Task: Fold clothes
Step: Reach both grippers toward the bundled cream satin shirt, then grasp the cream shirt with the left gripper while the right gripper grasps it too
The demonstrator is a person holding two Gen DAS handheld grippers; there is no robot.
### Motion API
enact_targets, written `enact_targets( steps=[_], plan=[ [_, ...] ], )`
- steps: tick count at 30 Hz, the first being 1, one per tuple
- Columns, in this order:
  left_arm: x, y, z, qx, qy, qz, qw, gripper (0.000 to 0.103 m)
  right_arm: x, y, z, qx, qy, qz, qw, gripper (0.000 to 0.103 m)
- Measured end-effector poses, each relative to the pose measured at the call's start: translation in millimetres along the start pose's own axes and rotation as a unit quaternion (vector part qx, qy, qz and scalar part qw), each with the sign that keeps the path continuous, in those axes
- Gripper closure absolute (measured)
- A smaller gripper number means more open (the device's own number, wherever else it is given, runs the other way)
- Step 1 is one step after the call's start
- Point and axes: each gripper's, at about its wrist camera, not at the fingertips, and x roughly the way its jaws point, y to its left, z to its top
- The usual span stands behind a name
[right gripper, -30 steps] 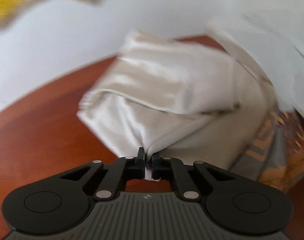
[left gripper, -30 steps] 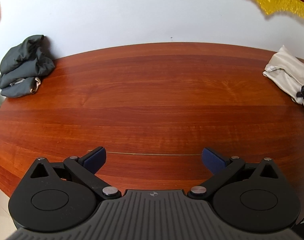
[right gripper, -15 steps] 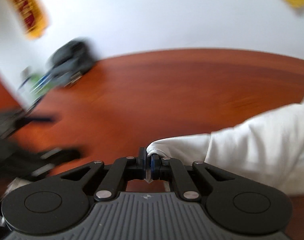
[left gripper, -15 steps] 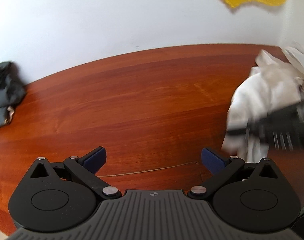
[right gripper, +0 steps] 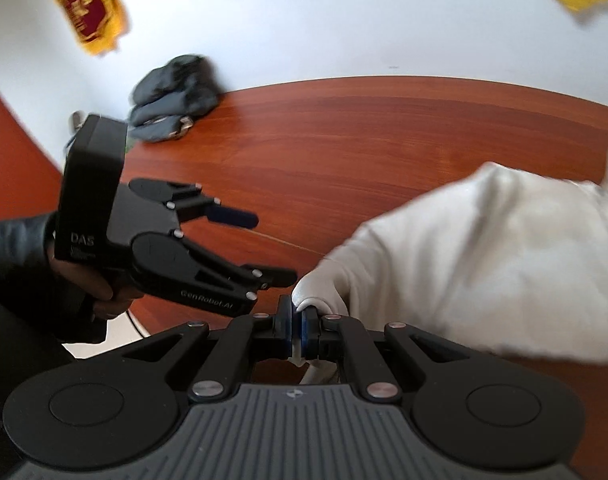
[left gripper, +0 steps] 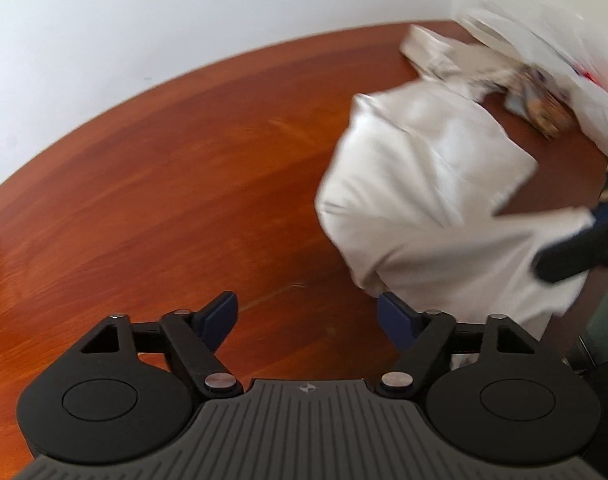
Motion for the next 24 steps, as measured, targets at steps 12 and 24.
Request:
enact_targets(
  steps=[12, 24],
  plan=[
    [46, -66, 18, 0.095, -0.008, -0.052, 0.9941, 0.073, -49, -42, -55, 0.090, -0.030, -0.095, 0.991, 0.099],
    [16, -34, 11, 0.048, -0.061, 0.025, 0.9967, 0.099, -50, -82, -61, 0.128, -0.050, -0.176, 0.975, 0.099]
  ],
)
